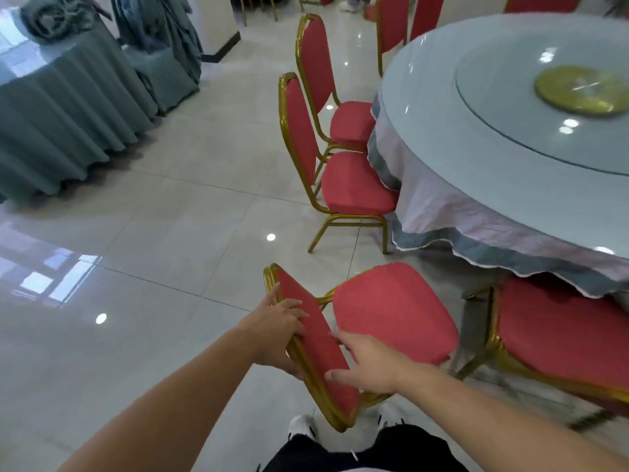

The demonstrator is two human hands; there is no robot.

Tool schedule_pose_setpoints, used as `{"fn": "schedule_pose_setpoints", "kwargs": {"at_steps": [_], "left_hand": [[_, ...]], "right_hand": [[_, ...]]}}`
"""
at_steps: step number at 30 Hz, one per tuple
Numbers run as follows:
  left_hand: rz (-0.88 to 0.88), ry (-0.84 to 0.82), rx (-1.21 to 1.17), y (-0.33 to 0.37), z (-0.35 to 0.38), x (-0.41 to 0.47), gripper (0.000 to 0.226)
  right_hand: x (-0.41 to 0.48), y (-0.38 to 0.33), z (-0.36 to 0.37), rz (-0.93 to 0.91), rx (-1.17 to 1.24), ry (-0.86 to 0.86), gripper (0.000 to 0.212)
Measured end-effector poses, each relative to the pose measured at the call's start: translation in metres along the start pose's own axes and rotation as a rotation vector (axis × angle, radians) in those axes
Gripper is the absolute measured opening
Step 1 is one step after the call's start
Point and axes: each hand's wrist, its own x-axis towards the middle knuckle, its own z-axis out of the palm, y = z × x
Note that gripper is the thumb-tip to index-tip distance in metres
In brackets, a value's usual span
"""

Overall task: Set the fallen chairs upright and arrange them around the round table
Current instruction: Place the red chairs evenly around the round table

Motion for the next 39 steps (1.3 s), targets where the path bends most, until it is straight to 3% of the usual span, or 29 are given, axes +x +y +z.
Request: {"fn": "schedule_pose_setpoints", "kwargs": {"at_steps": [4,14,19,23,27,31,39], "left_hand": [[0.089,0.049,0.021,-0.014,0.008,0.008,0.091],[0.094,0.161,0.065,0.007,-0.028,0.048,0.089],[0.064,0.119,-0.009,0.017,-0.050,0.073,0.087],[0.031,0.066,-0.062,0.015,-0.064,0.086,0.069],[0.032,0.058,-0.050,0.010,-0.067,0.096,0.079],[0.115,0.122,0.005,0.002,-0.061,0.101,0.091],[0.323,0.183,0.016,-0.022,-0.046,0.108,0.087]], "right_hand": [[0.002,-0.008,0.019,0.023,0.037,0.013,0.073],[-0.004,0.016,0.039,0.202,0.016,0.164,0.060],[0.000,0.034,0.032,0.285,-0.028,0.259,0.051],[0.005,0.045,0.020,0.303,-0.016,0.245,0.047],[0.015,0.052,0.011,0.289,0.028,0.212,0.041],[0.018,0.056,0.014,0.297,0.112,0.215,0.041],[0.015,0.022,0.038,0.427,0.263,0.425,0.055]]}}
